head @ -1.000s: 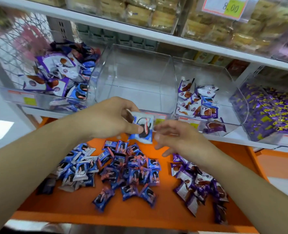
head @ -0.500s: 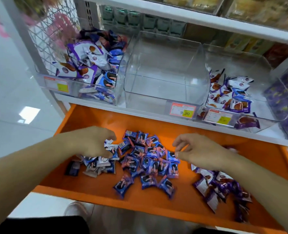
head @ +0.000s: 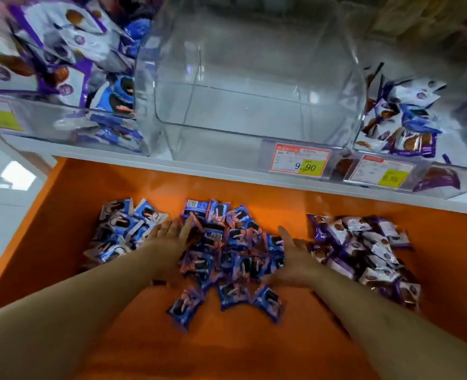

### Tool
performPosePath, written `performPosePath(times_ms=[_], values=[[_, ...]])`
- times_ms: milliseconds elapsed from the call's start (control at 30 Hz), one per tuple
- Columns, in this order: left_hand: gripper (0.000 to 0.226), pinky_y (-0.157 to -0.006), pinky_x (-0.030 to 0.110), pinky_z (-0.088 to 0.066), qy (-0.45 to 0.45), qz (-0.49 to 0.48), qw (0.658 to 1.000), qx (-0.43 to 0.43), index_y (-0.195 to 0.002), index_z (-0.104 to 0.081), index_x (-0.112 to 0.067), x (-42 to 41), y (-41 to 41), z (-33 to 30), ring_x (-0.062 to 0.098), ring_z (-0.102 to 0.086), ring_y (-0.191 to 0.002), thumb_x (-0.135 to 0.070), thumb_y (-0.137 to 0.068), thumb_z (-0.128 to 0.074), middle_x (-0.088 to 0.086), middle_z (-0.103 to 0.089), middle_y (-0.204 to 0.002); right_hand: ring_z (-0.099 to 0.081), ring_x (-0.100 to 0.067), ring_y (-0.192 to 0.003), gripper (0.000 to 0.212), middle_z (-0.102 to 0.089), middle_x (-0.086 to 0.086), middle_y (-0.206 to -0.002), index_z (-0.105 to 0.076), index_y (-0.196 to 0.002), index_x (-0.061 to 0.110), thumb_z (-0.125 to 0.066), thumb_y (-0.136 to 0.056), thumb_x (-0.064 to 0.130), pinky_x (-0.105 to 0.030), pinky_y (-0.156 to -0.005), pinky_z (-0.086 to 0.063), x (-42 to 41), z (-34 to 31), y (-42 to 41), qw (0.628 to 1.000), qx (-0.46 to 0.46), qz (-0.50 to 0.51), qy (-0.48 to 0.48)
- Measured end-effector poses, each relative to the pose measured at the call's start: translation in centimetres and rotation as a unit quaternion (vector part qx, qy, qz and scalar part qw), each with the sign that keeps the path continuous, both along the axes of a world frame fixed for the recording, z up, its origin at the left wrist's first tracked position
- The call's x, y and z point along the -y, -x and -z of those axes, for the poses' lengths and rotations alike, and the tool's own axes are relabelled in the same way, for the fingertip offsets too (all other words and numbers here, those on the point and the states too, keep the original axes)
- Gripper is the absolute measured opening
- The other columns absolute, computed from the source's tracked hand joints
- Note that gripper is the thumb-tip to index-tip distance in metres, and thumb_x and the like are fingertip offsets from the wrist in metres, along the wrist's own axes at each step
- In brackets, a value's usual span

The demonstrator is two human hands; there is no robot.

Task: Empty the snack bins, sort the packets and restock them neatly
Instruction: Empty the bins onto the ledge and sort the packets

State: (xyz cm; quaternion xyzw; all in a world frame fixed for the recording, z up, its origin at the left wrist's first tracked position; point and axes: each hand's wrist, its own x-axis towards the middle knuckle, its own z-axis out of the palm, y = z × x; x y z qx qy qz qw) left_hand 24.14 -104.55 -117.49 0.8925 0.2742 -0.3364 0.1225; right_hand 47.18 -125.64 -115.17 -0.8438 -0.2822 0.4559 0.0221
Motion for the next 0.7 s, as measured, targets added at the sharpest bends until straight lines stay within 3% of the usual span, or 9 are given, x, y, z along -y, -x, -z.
performPosePath(times_ms=[100,200,267,367,467,533,567,633,700], values=[[0.147,-0.129,0.053,-0.008,0.033,0.014,0.999,0.036,-0.154,0.036,-0.020,0.2,-0.8,2.3,0.038,0.006,-0.159,-0.066,-0.075,-0.079,0.019,0.017,-0.170,-0.018,-0.041,-0.158,0.148,0.007,-0.011,-0.174,0.014,-0.161,0.050,-0.098,-0.065,0.045,-0.054,-0.116,-0.044,-0.3,2.3,-0.3,0.999,-0.011,0.046,0.000],[0.134,-0.116,0.049,-0.039,0.061,0.001,0.994,0.093,-0.151,0.039,-0.034,1.4,-1.8,4.1,0.036,0.006,-0.159,-0.035,-0.088,-0.079,0.011,0.022,-0.170,-0.031,-0.040,-0.152,0.138,-0.012,-0.011,-0.171,0.001,-0.164,0.046,-0.096,-0.067,0.042,-0.051,-0.115,-0.046,-0.2,3.7,-0.6,0.999,-0.015,0.044,-0.027],[0.131,-0.107,0.044,-0.049,0.082,0.008,0.988,0.134,-0.153,0.035,-0.037,2.3,-2.3,4.2,0.033,0.007,-0.159,-0.020,-0.090,-0.078,0.006,0.023,-0.170,-0.045,-0.037,-0.141,0.130,-0.030,-0.011,-0.161,-0.011,-0.164,0.044,-0.094,-0.064,0.045,-0.048,-0.109,-0.051,0.0,4.2,-0.8,0.998,-0.001,0.036,-0.055],[0.130,-0.106,0.043,-0.050,0.115,0.014,0.978,0.171,-0.158,0.026,-0.036,3.6,-3.7,4.3,0.032,-0.010,-0.159,-0.023,-0.087,-0.082,0.003,0.013,-0.173,-0.055,-0.031,-0.131,0.130,-0.042,-0.006,-0.153,-0.019,-0.163,0.043,-0.094,-0.056,0.049,-0.045,-0.104,-0.055,0.5,5.1,-1.3,0.997,-0.010,0.043,-0.070],[0.136,-0.105,0.041,-0.050,0.167,-0.010,0.966,0.199,-0.161,0.019,-0.039,4.3,-4.5,4.2,0.030,-0.031,-0.152,-0.032,-0.079,-0.090,0.003,0.001,-0.173,-0.057,-0.018,-0.120,0.113,-0.053,0.003,-0.140,-0.027,-0.161,0.039,-0.095,-0.072,0.027,-0.026,-0.093,-0.054,1.1,4.5,-2.1,0.993,-0.039,0.057,-0.092],[0.141,-0.118,0.043,-0.040,0.196,-0.036,0.955,0.220,-0.161,0.016,-0.041,3.9,-4.4,3.9,0.025,-0.021,-0.156,-0.042,-0.072,-0.093,-0.003,-0.002,-0.173,-0.055,-0.013,-0.110,0.106,-0.055,0.005,-0.130,-0.029,-0.159,0.039,-0.093,-0.076,0.020,-0.012,-0.076,-0.049,1.5,4.5,-2.8,0.993,-0.048,0.065,-0.091],[0.142,-0.123,0.044,-0.033,0.200,-0.055,0.951,0.229,-0.162,0.013,-0.041,3.4,-4.2,3.7,0.023,-0.014,-0.158,-0.049,-0.068,-0.094,-0.006,-0.001,-0.173,-0.057,-0.014,-0.110,0.108,-0.056,0.005,-0.131,-0.030,-0.158,0.040,-0.094,-0.073,0.025,-0.012,-0.075,-0.050,1.4,4.5,-2.9,0.993,-0.047,0.065,-0.090],[0.139,-0.126,0.047,-0.024,0.178,-0.115,0.946,0.245,-0.161,0.008,-0.044,2.0,-3.9,3.3,0.025,-0.006,-0.159,-0.067,-0.064,-0.088,-0.006,0.003,-0.173,-0.060,-0.020,-0.121,0.124,-0.055,0.004,-0.141,-0.027,-0.157,0.048,-0.098,-0.056,0.050,-0.028,-0.091,-0.058,1.0,4.3,-2.7,0.994,-0.027,0.066,-0.088],[0.129,-0.127,0.049,-0.021,0.136,-0.175,0.944,0.244,-0.161,0.010,-0.044,0.5,-4.0,3.1,0.028,-0.002,-0.159,-0.072,-0.072,-0.079,-0.004,0.010,-0.173,-0.056,-0.025,-0.133,0.141,-0.050,0.004,-0.150,-0.024,-0.157,0.052,-0.093,-0.036,0.071,-0.045,-0.103,-0.056,0.9,5.6,-3.1,0.992,-0.024,0.072,-0.099]])
